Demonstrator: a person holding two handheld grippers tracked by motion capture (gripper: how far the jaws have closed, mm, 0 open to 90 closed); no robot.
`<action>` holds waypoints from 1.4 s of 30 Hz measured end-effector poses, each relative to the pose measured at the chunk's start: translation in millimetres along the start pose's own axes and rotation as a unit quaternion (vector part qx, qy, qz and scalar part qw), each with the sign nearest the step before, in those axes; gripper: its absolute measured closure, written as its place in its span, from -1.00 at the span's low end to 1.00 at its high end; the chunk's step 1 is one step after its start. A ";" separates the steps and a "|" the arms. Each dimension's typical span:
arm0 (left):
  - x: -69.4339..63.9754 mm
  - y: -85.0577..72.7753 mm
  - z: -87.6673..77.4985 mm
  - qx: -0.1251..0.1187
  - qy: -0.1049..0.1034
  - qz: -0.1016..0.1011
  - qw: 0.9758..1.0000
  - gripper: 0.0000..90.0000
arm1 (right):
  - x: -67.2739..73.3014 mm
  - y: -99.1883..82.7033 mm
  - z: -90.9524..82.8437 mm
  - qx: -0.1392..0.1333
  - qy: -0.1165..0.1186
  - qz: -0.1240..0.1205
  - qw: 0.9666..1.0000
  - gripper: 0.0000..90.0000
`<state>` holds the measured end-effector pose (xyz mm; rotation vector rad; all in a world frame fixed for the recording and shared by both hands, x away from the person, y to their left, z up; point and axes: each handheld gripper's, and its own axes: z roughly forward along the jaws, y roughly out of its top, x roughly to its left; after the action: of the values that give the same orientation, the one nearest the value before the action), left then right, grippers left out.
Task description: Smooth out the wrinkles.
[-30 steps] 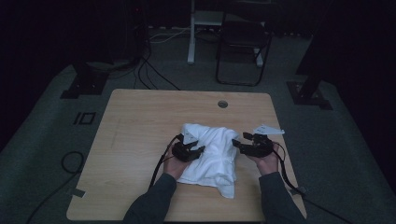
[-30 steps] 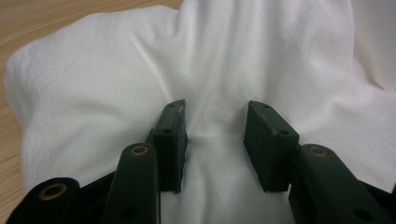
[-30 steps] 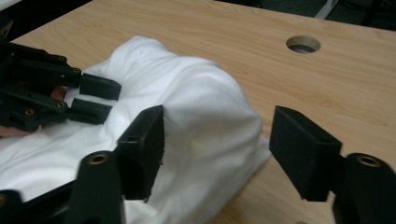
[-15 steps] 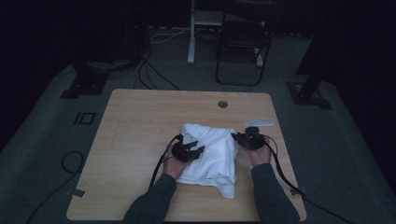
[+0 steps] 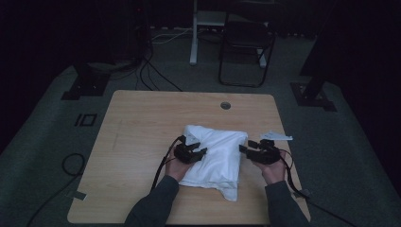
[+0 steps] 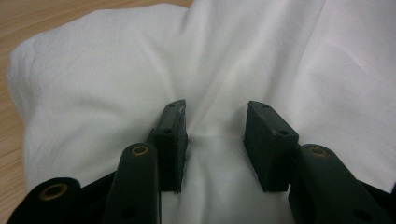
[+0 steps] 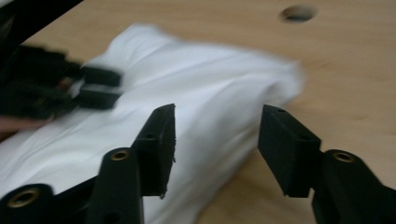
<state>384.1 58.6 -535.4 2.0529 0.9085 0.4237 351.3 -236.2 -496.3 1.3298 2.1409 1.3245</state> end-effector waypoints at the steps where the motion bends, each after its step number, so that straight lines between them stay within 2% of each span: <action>1: 0.0 0.0 0.0 0.000 0.000 0.000 1.000 0.31 | 0.0 0.0 0.0 0.000 0.000 0.000 1.000 -0.04; 2: 0.1 0.5 0.0 0.001 0.000 0.000 1.000 0.31 | 6.9 -6.7 11.3 0.027 -0.003 -0.002 1.000 -0.04; 3: 0.1 0.5 0.0 0.001 0.000 0.000 1.000 0.31 | 8.1 -9.6 18.0 0.042 -0.005 -0.004 0.999 0.05; 4: 0.2 0.6 -0.1 0.002 0.000 -0.001 1.000 0.31 | 7.8 -12.4 24.2 0.057 0.000 -0.003 0.998 0.34; 5: 0.4 0.7 -0.3 0.003 -0.001 -0.001 1.000 0.31 | 7.1 -15.0 28.5 0.068 0.019 -0.005 0.997 0.64; 6: 0.7 0.3 -0.5 0.002 -0.002 -0.002 1.000 0.31 | 7.7 -17.2 30.9 0.078 0.031 -0.012 0.996 0.85; 7: 0.7 0.3 -0.5 0.002 -0.002 -0.002 1.000 0.31 | 7.7 -17.2 30.9 0.078 0.031 -0.012 0.996 0.85; 8: 0.8 0.4 -0.6 0.002 -0.003 -0.001 1.000 0.31 | 7.7 -20.3 30.3 0.088 0.010 -0.029 0.996 0.92; 10: 0.4 0.7 -0.5 0.001 -0.004 -0.002 1.000 0.31 | 4.6 -20.5 27.1 0.085 0.003 -0.025 0.996 0.92; 11: -0.2 1.0 -0.4 0.002 -0.007 -0.002 1.000 0.31 | 0.6 -20.2 22.6 0.076 -0.004 -0.014 0.997 0.93; 12: -1.5 1.5 0.0 0.004 -0.001 0.002 1.000 0.31 | -3.6 -19.8 15.7 0.065 -0.010 0.004 0.998 0.91; 13: -1.5 1.5 0.0 0.004 -0.001 0.002 1.000 0.31 | -1.4 -20.3 14.4 0.067 -0.014 0.001 0.998 0.81; 14: -1.6 1.6 0.1 0.005 0.001 0.001 1.000 0.31 | -1.4 -20.3 14.4 0.067 -0.014 0.001 0.998 0.81; 15: -1.2 1.5 -0.1 0.005 0.001 -0.002 1.000 0.31 | 7.6 -22.5 11.7 0.065 -0.033 -0.013 0.997 0.45; 16: -0.7 1.3 -0.2 0.003 -0.001 -0.006 1.000 0.31 | 11.9 -24.0 9.1 0.056 -0.031 -0.016 0.998 0.30; 18: -0.5 1.6 -0.1 0.004 -0.001 -0.007 1.000 0.31 | 20.2 -27.3 3.7 0.042 -0.016 -0.015 0.999 0.05; 22: -1.6 1.7 -0.3 0.006 0.004 -0.008 1.000 0.31 | 38.7 -37.9 2.8 0.037 -0.018 -0.030 0.999 -0.31; 24: -2.5 1.5 -0.5 0.006 0.008 -0.008 1.000 0.31 | 43.0 -41.2 4.5 0.043 -0.018 -0.039 0.998 -0.34; 25: -2.8 1.5 -0.8 0.007 0.010 -0.007 1.000 0.31 | 50.0 -48.2 9.6 0.061 -0.019 -0.060 0.996 -0.35; 27: -4.6 0.5 -1.6 0.006 0.017 -0.008 1.000 0.32 | 53.8 -55.1 14.7 0.080 -0.027 -0.077 0.993 -0.35; 28: -5.4 0.0 -2.0 0.005 0.020 -0.008 1.000 0.32 | 54.5 -62.1 19.1 0.097 -0.040 -0.087 0.991 -0.35; 31: -8.9 -3.3 -5.5 0.003 0.038 -0.004 0.999 0.32 | 48.6 -70.9 24.6 0.122 -0.056 -0.086 0.987 -0.31; 33: -10.4 -5.2 -7.6 0.003 0.052 0.001 0.999 0.32 | 40.3 -72.8 27.4 0.121 -0.055 -0.071 0.989 -0.31; 34: -10.4 -5.2 -7.6 0.003 0.052 0.001 0.999 0.32 | 40.3 -72.8 27.4 0.121 -0.055 -0.071 0.989 -0.31; 35: -9.9 -7.0 -9.4 0.001 0.065 0.001 0.998 0.32 | 37.7 -71.8 28.6 0.117 -0.058 -0.068 0.989 -0.31; 40: 1.0 -7.1 -10.4 0.001 0.086 -0.012 0.996 0.33 | 36.0 -61.6 44.1 0.102 -0.074 -0.078 0.989 -0.30; 42: 8.6 -6.0 -10.5 0.004 0.093 -0.020 0.996 0.33 | 34.1 -58.1 50.5 0.096 -0.069 -0.077 0.990 -0.31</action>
<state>381.2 73.1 -534.1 2.0229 1.0601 0.5976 333.6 -189.0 -563.8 1.2555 2.2681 0.9585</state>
